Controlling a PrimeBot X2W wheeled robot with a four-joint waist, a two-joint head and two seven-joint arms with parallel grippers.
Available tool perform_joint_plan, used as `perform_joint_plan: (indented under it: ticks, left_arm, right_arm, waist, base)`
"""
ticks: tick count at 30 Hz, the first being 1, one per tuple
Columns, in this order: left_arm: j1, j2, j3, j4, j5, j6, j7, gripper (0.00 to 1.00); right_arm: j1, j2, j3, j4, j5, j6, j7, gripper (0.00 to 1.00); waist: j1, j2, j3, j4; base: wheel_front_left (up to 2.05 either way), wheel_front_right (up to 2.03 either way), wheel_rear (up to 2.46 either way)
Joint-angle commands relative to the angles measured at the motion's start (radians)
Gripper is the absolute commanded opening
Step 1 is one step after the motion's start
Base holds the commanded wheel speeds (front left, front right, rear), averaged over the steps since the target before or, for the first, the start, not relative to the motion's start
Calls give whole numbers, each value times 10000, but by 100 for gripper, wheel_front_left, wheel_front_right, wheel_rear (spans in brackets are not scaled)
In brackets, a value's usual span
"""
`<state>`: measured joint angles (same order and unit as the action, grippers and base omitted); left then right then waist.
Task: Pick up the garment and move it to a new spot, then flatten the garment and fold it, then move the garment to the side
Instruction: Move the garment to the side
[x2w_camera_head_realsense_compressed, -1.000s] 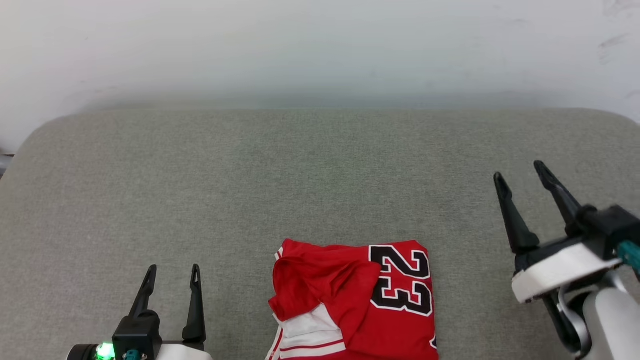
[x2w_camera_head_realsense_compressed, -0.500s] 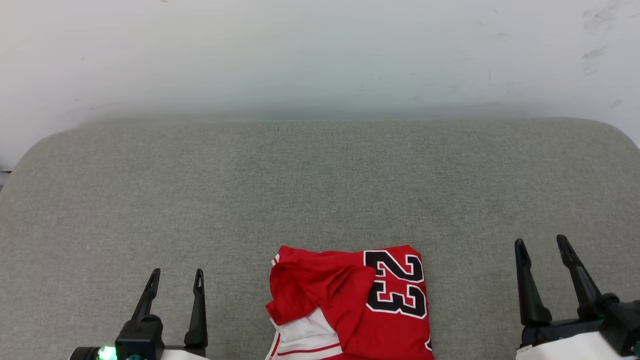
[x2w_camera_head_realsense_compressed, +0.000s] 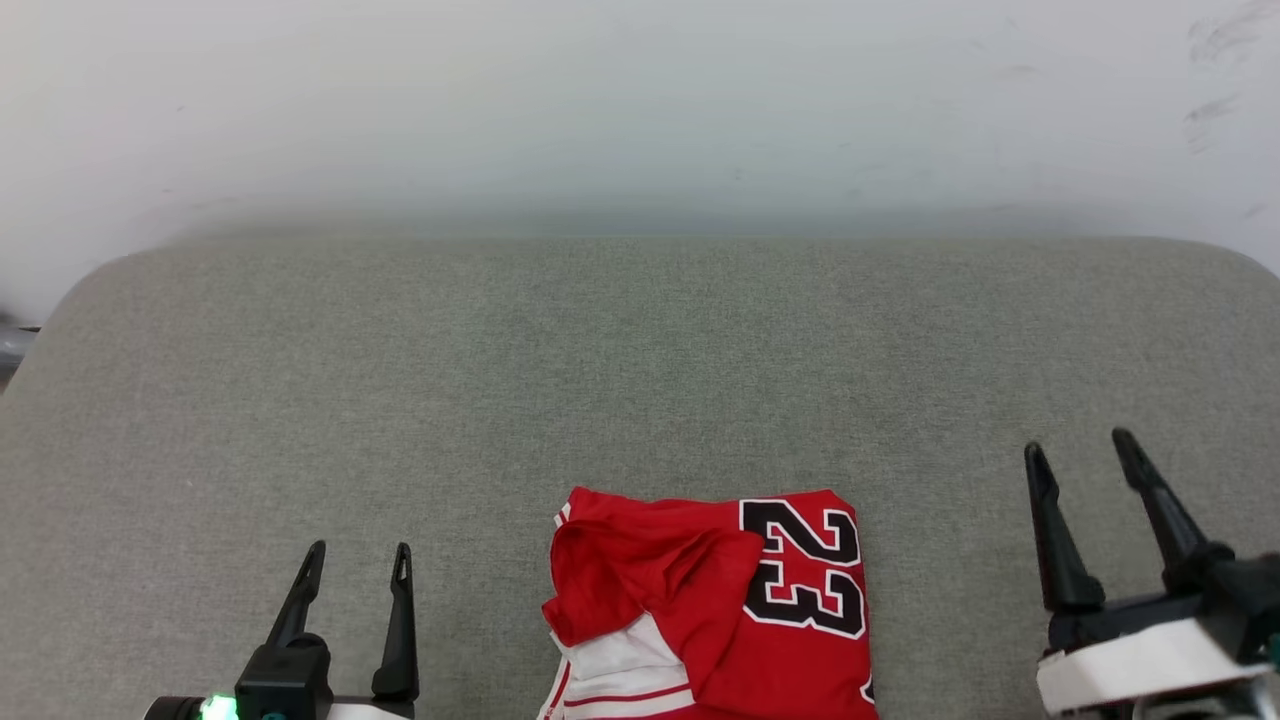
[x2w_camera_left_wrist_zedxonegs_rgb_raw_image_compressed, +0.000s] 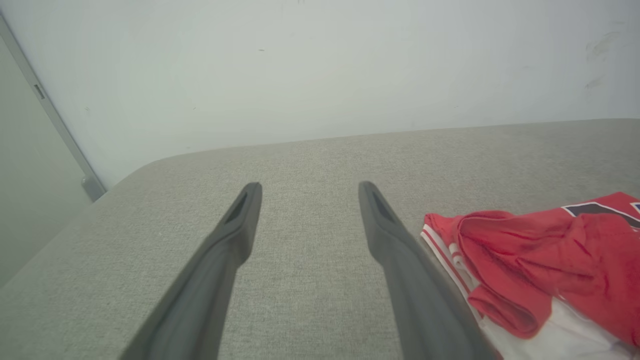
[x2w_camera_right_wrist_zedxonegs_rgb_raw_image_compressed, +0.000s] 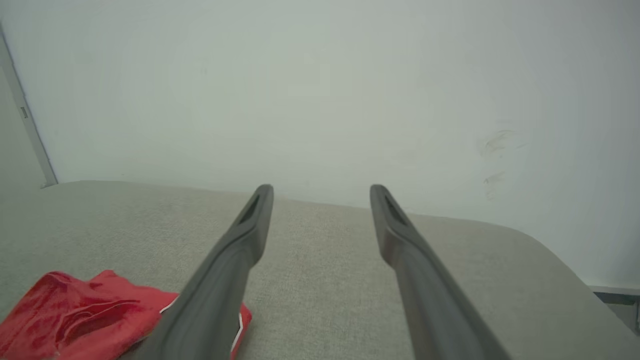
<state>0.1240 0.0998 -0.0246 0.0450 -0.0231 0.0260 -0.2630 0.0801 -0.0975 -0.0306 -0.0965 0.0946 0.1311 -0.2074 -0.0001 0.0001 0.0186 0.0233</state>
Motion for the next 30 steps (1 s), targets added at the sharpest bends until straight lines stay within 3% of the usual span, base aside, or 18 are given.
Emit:
perform_joint_plan:
  ticks: [1, 5, 10, 19, 24, 30]
  left_arm:
    - [-42, 10, -16, 18, 0, -48, -22, 100]
    - [-138, 13, -25, 38, -25, -52, -22, 100]
    - [-194, -3, -50, 80, -42, -68, -22, 100]
    - [-481, -49, -133, 179, -41, -132, -22, 100]
    - [-662, -97, -195, 180, -42, -141, -22, 100]
    - [-973, -207, -277, 187, -122, -130, -22, 100]
  right_arm:
    - [-455, -272, 108, -125, 130, -8, 285, 100]
    - [-1602, -1131, 672, -127, 656, -8, 1629, 100]
    - [-2795, -2193, 1936, 107, 2014, -8, 4340, 100]
    - [-3497, -3207, 3290, 945, 4716, -8, 8924, 100]
    - [-3348, -3342, 3498, 1242, 5579, -8, 10190, 100]
    - [-3247, -3247, 3899, 1848, 5924, -8, 10558, 100]
  waist:
    - [1, -1, 50, 67]
    - [1, -1, 142, 228]
    - [1, -1, 229, 405]
    - [1, -1, 557, 764]
    - [1, -1, 828, 997]
    - [1, -1, 1434, 1409]
  base:
    - [0, 0, 0]
    - [0, 0, 0]
    - [0, 0, 0]
    - [0, 0, 0]
    - [0, 0, 0]
    - [0, 0, 0]
